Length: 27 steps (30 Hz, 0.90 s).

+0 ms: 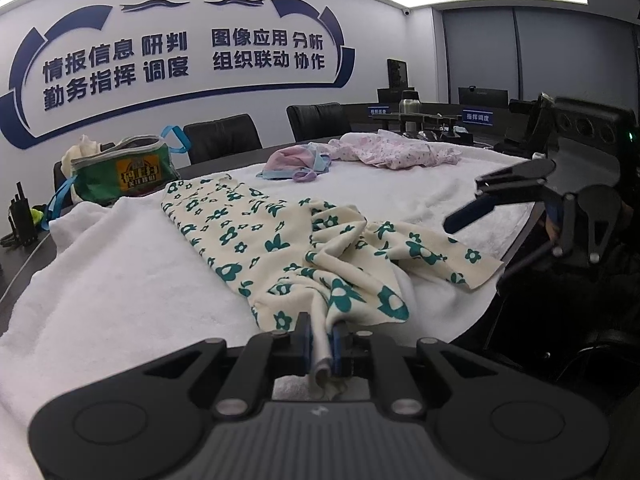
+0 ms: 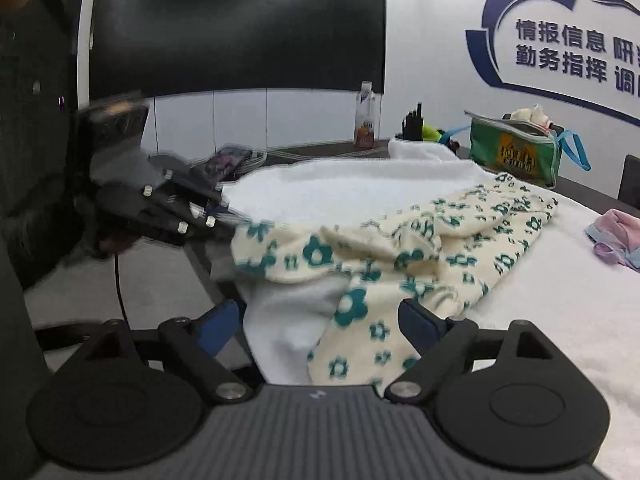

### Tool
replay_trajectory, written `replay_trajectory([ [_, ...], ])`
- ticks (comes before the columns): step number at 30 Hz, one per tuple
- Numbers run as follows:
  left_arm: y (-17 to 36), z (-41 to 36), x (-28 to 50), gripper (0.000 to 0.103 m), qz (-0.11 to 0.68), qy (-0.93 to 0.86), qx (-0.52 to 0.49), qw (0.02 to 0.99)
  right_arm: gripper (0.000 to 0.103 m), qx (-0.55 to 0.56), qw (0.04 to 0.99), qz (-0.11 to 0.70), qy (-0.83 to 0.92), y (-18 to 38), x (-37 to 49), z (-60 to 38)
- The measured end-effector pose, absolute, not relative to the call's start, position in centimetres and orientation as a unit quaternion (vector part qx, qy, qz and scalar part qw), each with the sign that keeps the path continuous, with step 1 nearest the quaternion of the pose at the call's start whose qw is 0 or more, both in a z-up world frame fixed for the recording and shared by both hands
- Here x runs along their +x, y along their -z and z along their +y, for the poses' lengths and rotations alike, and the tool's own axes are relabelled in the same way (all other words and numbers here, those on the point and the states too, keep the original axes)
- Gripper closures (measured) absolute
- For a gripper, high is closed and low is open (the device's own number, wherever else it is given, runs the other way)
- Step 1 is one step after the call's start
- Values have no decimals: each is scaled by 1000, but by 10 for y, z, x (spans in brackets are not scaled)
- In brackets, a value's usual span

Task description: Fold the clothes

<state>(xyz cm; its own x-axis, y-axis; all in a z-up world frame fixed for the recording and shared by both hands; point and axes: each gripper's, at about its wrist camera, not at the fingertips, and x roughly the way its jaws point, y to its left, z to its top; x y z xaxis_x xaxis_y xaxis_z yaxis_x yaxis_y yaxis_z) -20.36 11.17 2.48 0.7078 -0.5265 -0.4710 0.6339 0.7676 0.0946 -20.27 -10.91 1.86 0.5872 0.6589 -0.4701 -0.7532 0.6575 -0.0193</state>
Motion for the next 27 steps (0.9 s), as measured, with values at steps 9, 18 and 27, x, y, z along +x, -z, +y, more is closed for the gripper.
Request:
replay_trajectory([
  [9, -23, 106, -205, 92, 216, 314, 129, 915, 35, -171, 880, 224, -382, 8, -207, -98],
  [18, -27, 107, -206, 94, 219, 305, 93, 922, 101, -120, 888, 208, -392, -9, -191, -101],
  [27, -11, 98, -231, 46, 192, 325, 146, 915, 23, -100, 887, 213, -396, -24, -204, -118],
])
